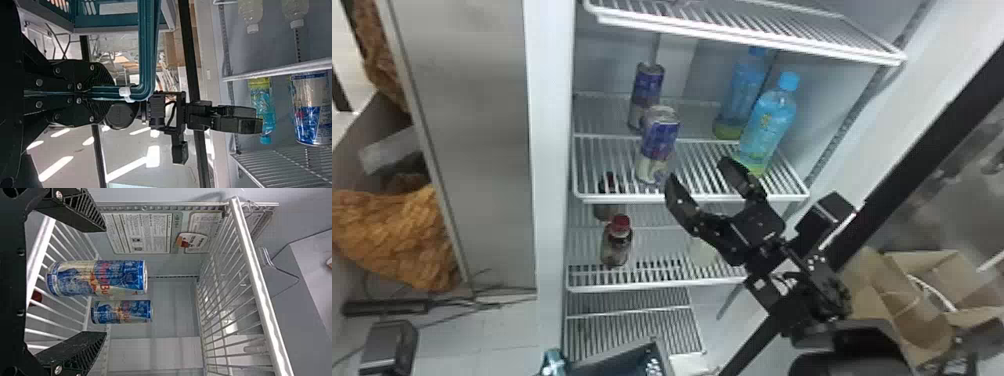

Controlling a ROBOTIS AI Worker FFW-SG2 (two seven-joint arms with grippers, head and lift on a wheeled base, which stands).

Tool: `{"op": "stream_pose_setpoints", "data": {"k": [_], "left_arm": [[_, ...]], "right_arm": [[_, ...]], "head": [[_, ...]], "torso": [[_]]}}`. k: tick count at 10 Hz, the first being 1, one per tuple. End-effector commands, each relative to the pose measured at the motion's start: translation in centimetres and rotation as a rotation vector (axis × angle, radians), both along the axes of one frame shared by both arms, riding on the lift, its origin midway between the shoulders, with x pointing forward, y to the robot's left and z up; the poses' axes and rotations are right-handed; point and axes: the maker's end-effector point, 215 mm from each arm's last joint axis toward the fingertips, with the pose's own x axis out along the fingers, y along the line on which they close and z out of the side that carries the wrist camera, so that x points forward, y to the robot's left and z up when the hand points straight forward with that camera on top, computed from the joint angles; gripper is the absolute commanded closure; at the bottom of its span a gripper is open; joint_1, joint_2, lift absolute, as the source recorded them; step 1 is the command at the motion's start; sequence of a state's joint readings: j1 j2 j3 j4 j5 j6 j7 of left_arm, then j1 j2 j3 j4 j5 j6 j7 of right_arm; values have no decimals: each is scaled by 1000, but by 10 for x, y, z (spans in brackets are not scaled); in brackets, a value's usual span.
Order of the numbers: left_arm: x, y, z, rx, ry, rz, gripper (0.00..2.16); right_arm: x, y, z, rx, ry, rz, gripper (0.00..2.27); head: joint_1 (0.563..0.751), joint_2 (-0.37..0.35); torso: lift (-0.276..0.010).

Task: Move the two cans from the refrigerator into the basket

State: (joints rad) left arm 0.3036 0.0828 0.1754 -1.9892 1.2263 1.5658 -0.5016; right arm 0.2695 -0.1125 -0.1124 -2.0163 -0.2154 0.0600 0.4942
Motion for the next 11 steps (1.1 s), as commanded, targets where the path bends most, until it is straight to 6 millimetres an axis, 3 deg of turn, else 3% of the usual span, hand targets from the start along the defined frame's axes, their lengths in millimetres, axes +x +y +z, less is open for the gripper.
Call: {"op": "stream_pose_setpoints", "data": {"k": [1, 8, 11], "left_arm": [[-2, 0, 0, 0, 3, -5, 1197], [-1, -1, 0, -3, 3, -7, 1197], [-1, -1, 0, -3, 3, -7, 1197]], "right_arm": [[9, 5, 3, -10, -3, 2, 99], [51, 38, -3, -16, 14, 37, 104], [64, 39, -10, -30, 33, 26, 105]], "head": [[695, -289], [695, -235], [695, -216]], "torso": [[-35], [-35], [-35]]}}
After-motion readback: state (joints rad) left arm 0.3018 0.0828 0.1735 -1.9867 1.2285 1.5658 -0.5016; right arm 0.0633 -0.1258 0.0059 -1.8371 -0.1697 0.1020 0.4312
